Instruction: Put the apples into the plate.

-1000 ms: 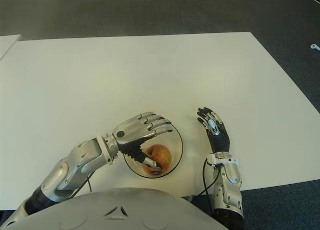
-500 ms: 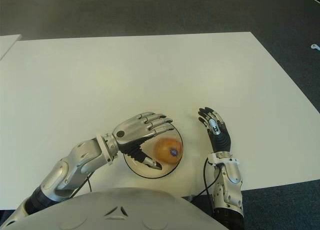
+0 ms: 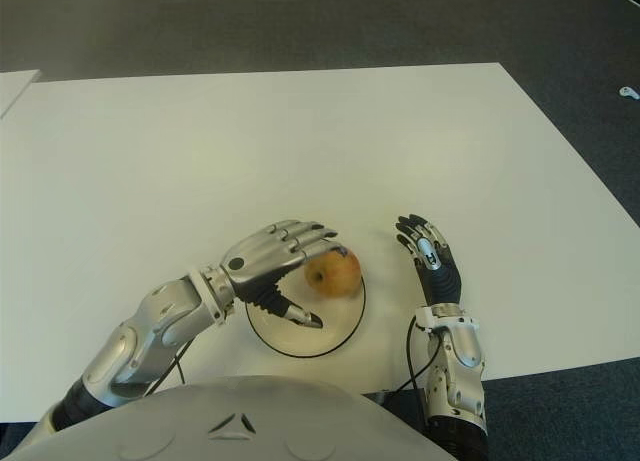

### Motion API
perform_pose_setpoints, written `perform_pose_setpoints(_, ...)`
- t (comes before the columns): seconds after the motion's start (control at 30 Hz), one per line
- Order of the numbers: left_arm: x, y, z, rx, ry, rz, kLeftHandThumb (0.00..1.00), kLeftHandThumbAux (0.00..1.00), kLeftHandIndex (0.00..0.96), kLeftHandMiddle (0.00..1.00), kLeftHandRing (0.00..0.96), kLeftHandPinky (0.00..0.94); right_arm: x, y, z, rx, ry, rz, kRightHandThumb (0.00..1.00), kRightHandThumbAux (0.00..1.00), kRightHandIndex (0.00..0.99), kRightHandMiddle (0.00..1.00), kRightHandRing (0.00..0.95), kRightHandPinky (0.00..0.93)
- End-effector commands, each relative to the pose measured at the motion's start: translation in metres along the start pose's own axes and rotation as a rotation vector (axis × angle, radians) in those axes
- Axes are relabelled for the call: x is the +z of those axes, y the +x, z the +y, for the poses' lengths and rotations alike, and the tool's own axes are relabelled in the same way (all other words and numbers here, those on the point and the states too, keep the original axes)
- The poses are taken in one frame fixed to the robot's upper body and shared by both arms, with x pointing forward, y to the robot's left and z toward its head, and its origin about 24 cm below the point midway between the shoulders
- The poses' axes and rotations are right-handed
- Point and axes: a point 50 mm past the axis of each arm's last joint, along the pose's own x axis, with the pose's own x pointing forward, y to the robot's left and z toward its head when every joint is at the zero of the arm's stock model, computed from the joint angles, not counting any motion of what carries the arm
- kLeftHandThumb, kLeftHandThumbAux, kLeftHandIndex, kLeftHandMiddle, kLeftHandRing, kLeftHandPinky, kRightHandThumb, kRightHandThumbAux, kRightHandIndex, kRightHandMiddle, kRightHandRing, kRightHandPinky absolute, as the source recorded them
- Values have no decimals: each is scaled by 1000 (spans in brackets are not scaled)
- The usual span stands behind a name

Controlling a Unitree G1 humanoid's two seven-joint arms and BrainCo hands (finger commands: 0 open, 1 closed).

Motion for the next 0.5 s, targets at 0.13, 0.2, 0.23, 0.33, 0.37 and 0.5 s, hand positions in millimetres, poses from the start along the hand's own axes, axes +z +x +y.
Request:
perform_pose_setpoints(0.13,-29,-22,5,244,-368,328,51,274,0,0,0,29,-6,-6,-2,-29,28,32,318,484,194,234,182,175)
perform_pose_setpoints(0.2,-29,-32,8,373,-506,377,65,279,6,0,0,38,-5,-7,-2,-30,30,30,322,484,192,230,180,174)
perform_pose_setpoints(0.23,-29,-36,8,425,-571,396,72,283,11,0,0,42,-4,-8,-2,-31,31,30,324,484,192,228,179,173)
perform_pose_setpoints(0.33,-28,-40,6,515,-704,429,85,305,44,0,0,59,-3,-9,-2,-33,32,29,328,481,189,223,174,168)
perform_pose_setpoints(0.37,-28,-47,-1,615,-836,453,85,326,71,15,14,80,-2,-10,-1,-39,25,27,329,482,186,220,170,164)
perform_pose_setpoints(0.5,-31,-70,-22,863,-1105,519,74,389,158,70,72,155,3,-12,1,-59,-14,28,325,493,174,208,157,149)
